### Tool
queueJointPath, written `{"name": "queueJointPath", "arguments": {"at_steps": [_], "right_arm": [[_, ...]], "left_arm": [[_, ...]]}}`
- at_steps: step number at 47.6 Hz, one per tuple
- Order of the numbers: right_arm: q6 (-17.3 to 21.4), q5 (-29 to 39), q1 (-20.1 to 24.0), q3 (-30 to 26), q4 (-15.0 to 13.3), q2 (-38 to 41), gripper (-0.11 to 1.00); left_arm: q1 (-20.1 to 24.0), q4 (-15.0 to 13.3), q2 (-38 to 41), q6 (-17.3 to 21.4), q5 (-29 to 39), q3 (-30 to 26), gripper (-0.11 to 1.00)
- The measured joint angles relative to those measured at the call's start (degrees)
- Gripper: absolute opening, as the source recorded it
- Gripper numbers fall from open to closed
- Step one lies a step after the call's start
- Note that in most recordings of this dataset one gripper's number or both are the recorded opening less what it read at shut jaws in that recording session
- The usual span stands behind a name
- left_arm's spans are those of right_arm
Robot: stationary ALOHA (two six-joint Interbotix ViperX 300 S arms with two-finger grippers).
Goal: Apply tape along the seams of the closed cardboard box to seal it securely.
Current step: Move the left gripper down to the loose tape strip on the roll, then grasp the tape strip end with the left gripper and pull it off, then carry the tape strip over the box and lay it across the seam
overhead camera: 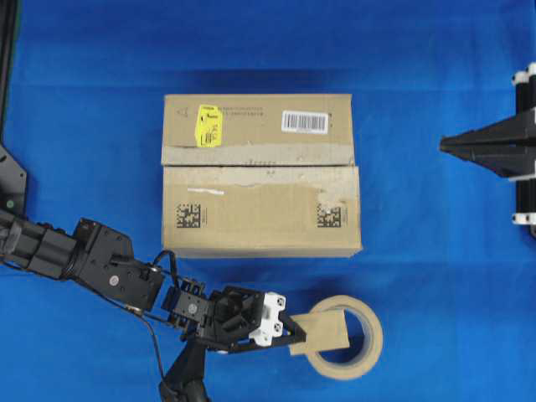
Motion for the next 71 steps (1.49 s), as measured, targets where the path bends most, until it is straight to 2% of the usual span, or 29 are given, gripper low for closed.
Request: {"name": "queueJointPath", "arguments": {"at_steps": [11,14,34,40,53,62,71], "right_arm": [[-0.26,0.0,0.0,0.09,-0.09,0.35,0.0],[-0.26,0.0,0.0,0.09,-0.09,0.53,0.0],[-0.26,0.0,0.0,0.09,-0.09,1.41,0.0],[-0.26,0.0,0.0,0.0,-0.09,1.49,0.0],[-0.44,0.09,0.0,0.0,-0.18,1.41,0.0],[-0.62,0.62,0.0,-0.88,-0.35,1.14,0.0],[-0.7,1.58,0.0,-1.85,-2.29,1.05,0.0]], "left_arm": [[0.18,0.0,0.0,-0.09,1.23,0.09,0.07],[0.18,0.0,0.0,-0.09,1.76,0.09,0.02],[0.35,0.0,-3.96,0.26,6.15,0.18,0.02],[0.7,0.0,-6.77,2.37,7.82,0.88,0.02],[2.2,0.0,-15.82,9.4,8.35,4.39,0.02],[5.1,0.18,-20.83,12.13,8.35,5.98,0.02],[9.58,0.26,-23.47,14.06,8.26,6.24,0.02]]}}
